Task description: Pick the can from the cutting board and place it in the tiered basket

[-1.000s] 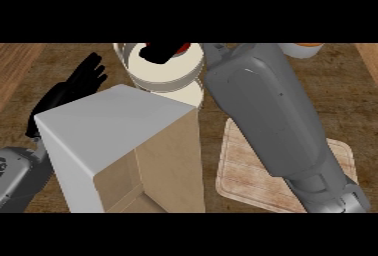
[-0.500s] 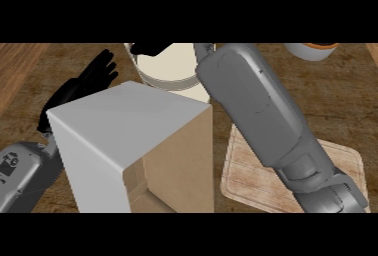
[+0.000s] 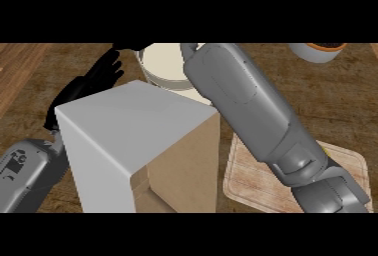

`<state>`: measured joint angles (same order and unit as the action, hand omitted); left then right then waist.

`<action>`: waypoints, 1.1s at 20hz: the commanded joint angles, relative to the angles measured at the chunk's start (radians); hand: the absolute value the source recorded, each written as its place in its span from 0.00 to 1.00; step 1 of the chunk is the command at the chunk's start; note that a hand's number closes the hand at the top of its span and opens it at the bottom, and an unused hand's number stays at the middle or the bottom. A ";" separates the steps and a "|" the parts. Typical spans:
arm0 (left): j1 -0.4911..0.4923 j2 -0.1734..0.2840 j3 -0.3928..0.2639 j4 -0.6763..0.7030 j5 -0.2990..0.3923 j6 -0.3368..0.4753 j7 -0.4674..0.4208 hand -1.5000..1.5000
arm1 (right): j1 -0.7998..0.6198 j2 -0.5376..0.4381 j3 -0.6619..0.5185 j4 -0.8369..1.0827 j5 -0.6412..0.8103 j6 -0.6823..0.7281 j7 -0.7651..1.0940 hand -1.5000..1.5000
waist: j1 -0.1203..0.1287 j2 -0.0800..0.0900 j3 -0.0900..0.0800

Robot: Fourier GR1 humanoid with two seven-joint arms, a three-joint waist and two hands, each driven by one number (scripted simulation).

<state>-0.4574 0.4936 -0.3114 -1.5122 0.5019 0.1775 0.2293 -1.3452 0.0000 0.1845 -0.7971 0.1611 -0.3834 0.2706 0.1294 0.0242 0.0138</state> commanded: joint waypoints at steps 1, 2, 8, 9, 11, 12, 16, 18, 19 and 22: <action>0.113 -0.106 -0.088 0.066 -0.015 0.007 -0.045 0.50 | -0.044 0.000 0.003 0.063 -0.028 -0.122 -0.060 0.00 | -0.020 0.009 -0.018; 0.088 -0.100 -0.081 0.068 -0.023 0.002 -0.036 0.50 | -0.068 0.000 0.013 0.089 -0.024 -0.148 -0.054 0.00 | -0.032 0.006 -0.018; 0.148 -0.084 -0.044 0.037 -0.028 0.013 -0.014 0.50 | -0.079 -0.002 -0.120 0.142 -0.089 -0.263 -0.011 0.00 | -0.080 -0.012 -0.016; 0.120 -0.105 -0.046 0.035 -0.056 0.055 -0.006 0.50 | -0.059 -0.008 -0.120 0.147 -0.092 -0.250 -0.009 0.00 | -0.099 -0.015 -0.015; 0.161 -0.087 -0.021 0.048 -0.045 0.024 -0.022 0.50 | -0.041 -0.079 -0.132 0.135 -0.103 -0.182 -0.017 0.00 | -0.112 -0.017 -0.014; 0.154 -0.093 -0.020 0.056 -0.043 0.020 -0.013 0.50 | -0.020 -0.081 -0.117 0.137 -0.090 -0.179 -0.021 0.00 | -0.122 -0.018 -0.014; 0.212 -0.084 0.013 0.033 -0.045 0.023 -0.023 0.50 | 0.085 -0.210 -0.130 0.047 -0.150 0.038 -0.056 0.00 | -0.155 -0.029 -0.013; 0.240 -0.083 0.017 0.042 -0.056 0.006 -0.055 0.50 | 0.143 -0.245 -0.131 0.013 -0.176 0.125 -0.088 0.00 | -0.165 -0.028 -0.013; 0.232 -0.082 0.027 0.035 -0.051 0.007 -0.043 0.50 | 0.160 -0.276 -0.127 0.004 -0.178 0.170 -0.093 0.00 | -0.165 -0.028 -0.013; 0.244 -0.092 0.022 0.016 -0.068 0.019 -0.036 0.50 | 0.199 -0.390 -0.149 -0.043 -0.225 0.327 -0.095 0.00 | -0.175 -0.030 -0.013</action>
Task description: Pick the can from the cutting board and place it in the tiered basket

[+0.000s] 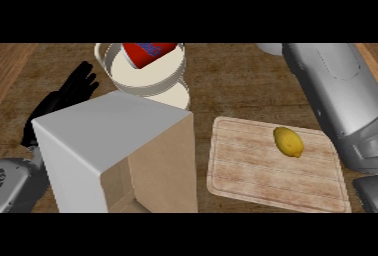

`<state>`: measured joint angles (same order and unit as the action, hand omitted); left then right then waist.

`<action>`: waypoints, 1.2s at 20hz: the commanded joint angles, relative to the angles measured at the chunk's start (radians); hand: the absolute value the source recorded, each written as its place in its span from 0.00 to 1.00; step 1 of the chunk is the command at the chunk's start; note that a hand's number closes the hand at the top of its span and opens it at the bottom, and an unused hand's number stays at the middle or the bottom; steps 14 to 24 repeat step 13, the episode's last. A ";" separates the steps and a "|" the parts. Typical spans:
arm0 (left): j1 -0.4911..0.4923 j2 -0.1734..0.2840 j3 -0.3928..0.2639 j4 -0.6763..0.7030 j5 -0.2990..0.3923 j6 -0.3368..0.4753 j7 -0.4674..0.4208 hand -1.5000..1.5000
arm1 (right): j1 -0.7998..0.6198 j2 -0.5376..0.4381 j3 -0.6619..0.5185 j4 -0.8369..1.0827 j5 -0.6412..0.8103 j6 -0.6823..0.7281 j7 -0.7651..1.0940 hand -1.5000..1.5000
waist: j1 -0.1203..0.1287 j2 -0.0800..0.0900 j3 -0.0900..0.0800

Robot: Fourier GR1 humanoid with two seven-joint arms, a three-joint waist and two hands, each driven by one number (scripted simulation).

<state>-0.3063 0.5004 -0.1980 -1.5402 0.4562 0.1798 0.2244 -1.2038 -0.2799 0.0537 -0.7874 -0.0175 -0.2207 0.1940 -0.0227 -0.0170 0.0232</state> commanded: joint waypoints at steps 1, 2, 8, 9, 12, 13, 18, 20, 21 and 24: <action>0.135 -0.085 -0.069 0.056 -0.014 -0.007 -0.063 0.50 | 0.107 -0.126 -0.019 -0.065 -0.051 0.182 -0.036 0.00 | -0.020 0.011 -0.023; 0.118 -0.108 -0.087 0.043 -0.025 0.013 -0.043 0.50 | 0.111 -0.166 -0.028 -0.071 -0.063 0.229 -0.034 0.00 | -0.025 0.011 -0.022; 0.112 -0.096 -0.059 0.020 -0.024 -0.007 -0.011 0.50 | 0.242 -0.358 -0.118 -0.176 -0.170 0.430 -0.034 0.00 | -0.033 0.006 -0.022; 0.105 -0.115 -0.058 0.050 -0.023 -0.020 -0.032 0.50 | 0.250 -0.365 -0.139 -0.183 -0.191 0.442 -0.043 0.00 | -0.031 0.011 -0.023; 0.139 -0.111 -0.061 0.005 -0.046 -0.019 -0.034 0.50 | 0.350 -0.441 -0.194 -0.194 -0.223 0.499 -0.101 0.00 | -0.018 0.010 -0.022; 0.103 -0.113 -0.046 0.033 -0.040 -0.025 -0.027 0.50 | 0.355 -0.484 -0.219 -0.166 -0.238 0.558 -0.147 0.00 | -0.015 0.017 -0.022; 0.103 -0.113 -0.046 0.033 -0.040 -0.025 -0.027 0.50 | 0.355 -0.484 -0.219 -0.166 -0.238 0.558 -0.147 0.00 | -0.015 0.017 -0.022; 0.103 -0.113 -0.046 0.033 -0.040 -0.025 -0.027 0.50 | 0.355 -0.484 -0.219 -0.166 -0.238 0.558 -0.147 0.00 | -0.015 0.017 -0.022; 0.103 -0.113 -0.046 0.033 -0.040 -0.025 -0.027 0.50 | 0.355 -0.484 -0.219 -0.166 -0.238 0.558 -0.147 0.00 | -0.015 0.017 -0.022; 0.103 -0.113 -0.046 0.033 -0.040 -0.025 -0.027 0.50 | 0.355 -0.484 -0.219 -0.166 -0.238 0.558 -0.147 0.00 | -0.015 0.017 -0.022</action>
